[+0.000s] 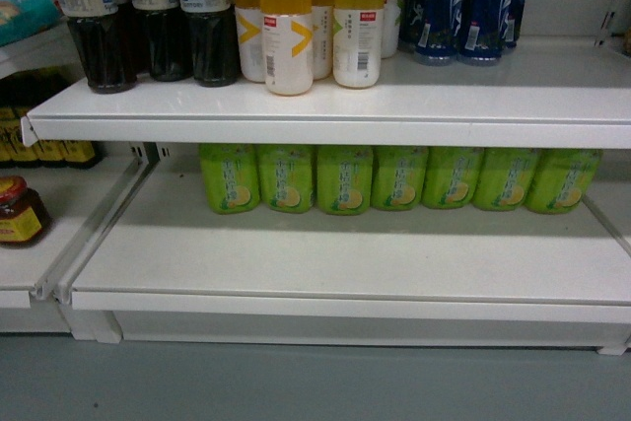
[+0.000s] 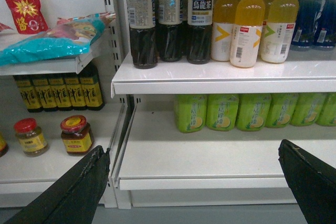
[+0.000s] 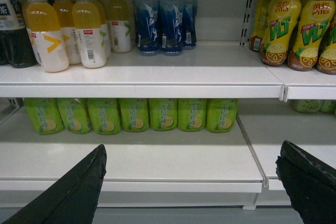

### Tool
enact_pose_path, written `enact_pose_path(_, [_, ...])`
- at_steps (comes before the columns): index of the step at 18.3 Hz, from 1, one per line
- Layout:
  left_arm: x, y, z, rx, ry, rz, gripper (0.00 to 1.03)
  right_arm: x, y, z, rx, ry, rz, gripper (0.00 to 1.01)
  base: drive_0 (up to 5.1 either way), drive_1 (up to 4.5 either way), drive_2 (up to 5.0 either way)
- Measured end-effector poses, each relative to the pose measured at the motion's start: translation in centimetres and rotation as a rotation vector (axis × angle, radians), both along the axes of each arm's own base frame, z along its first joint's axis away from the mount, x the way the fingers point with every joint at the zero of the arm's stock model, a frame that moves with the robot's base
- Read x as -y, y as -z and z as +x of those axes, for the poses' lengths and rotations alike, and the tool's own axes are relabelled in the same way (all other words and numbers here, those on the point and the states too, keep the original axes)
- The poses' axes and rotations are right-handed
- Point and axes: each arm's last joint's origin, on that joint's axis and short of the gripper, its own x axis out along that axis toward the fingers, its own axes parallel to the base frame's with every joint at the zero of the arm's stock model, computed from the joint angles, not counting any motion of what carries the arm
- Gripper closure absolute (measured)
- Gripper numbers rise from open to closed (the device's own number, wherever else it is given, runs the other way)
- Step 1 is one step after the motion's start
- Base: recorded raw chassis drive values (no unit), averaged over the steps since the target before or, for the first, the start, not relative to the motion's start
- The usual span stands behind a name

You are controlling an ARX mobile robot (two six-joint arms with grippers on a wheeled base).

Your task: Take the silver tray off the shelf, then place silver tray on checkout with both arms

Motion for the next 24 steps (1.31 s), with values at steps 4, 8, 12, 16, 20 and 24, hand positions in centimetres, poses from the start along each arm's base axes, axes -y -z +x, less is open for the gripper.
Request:
enact_pose_path(4, [0.0, 0.0, 0.0, 0.0, 0.0, 0.0, 0.05, 0.0, 0.0, 0.0, 0.0, 0.0, 0.0, 0.03, 0.0, 0.0, 0.0])
enact_pose_path(8, [0.0, 0.0, 0.0, 0.0, 0.0, 0.0, 0.05, 0.0, 0.0, 0.0, 0.0, 0.0, 0.0, 0.03, 0.0, 0.0, 0.0])
enact_pose_path(12, [0.0, 0.0, 0.0, 0.0, 0.0, 0.0, 0.05, 0.0, 0.0, 0.0, 0.0, 0.0, 0.0, 0.03, 0.1, 0.11, 0.1])
enact_pose_path(16, [0.0, 0.02, 0.0, -0.002, 0.0, 0.0, 0.05, 0.0, 0.02, 0.0, -0.002, 0.0, 0.0, 0.03, 1.0, 1.0, 1.0])
enact_pose_path(20, [-0.02, -0.05, 0.0, 0.005, -0.004, 0.0, 0.05, 0.0, -0.03, 0.0, 0.003, -0.001, 0.0, 0.03, 0.0, 0.0, 0.0])
enact_pose_path(24, [-0.01, 0.0, 0.0, 0.0, -0.001, 0.0, 0.05, 0.0, 0.0, 0.0, 0.0, -0.001, 0.0, 0.03, 0.0, 0.0, 0.0])
